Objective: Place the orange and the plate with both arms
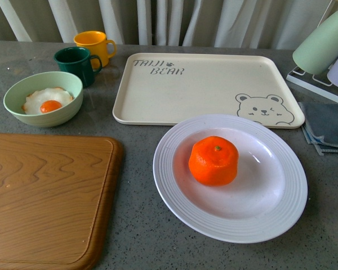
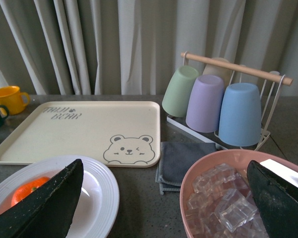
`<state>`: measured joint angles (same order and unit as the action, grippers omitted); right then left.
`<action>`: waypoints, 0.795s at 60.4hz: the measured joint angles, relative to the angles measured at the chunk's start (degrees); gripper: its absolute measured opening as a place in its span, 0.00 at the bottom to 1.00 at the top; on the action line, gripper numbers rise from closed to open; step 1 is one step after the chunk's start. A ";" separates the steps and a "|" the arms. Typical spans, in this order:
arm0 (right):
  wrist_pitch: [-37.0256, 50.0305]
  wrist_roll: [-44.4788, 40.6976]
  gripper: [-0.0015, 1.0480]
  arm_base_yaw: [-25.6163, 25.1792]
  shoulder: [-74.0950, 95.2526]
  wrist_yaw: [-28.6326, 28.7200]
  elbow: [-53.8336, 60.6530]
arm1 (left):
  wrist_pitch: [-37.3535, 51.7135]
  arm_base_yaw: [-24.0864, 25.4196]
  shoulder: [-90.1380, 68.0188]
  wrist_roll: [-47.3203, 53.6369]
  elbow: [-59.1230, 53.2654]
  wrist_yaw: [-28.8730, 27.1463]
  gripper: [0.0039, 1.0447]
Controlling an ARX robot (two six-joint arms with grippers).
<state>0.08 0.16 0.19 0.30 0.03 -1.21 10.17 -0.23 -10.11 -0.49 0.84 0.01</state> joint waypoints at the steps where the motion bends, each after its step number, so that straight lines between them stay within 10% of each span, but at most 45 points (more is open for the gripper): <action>1: 0.00 0.00 0.91 0.00 0.00 -0.02 0.00 | -1.03 0.00 0.96 0.00 0.00 0.00 0.01; 40: 0.00 0.00 0.91 0.00 -0.02 -0.02 0.00 | -10.19 0.07 9.20 0.02 0.02 0.00 0.02; 48: 0.00 0.00 0.91 0.00 -0.02 -0.02 0.00 | -10.19 0.07 9.20 0.04 0.02 0.00 0.23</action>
<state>0.08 0.16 0.19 0.27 0.01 -1.21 -0.01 -0.16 -0.91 -0.45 0.86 0.01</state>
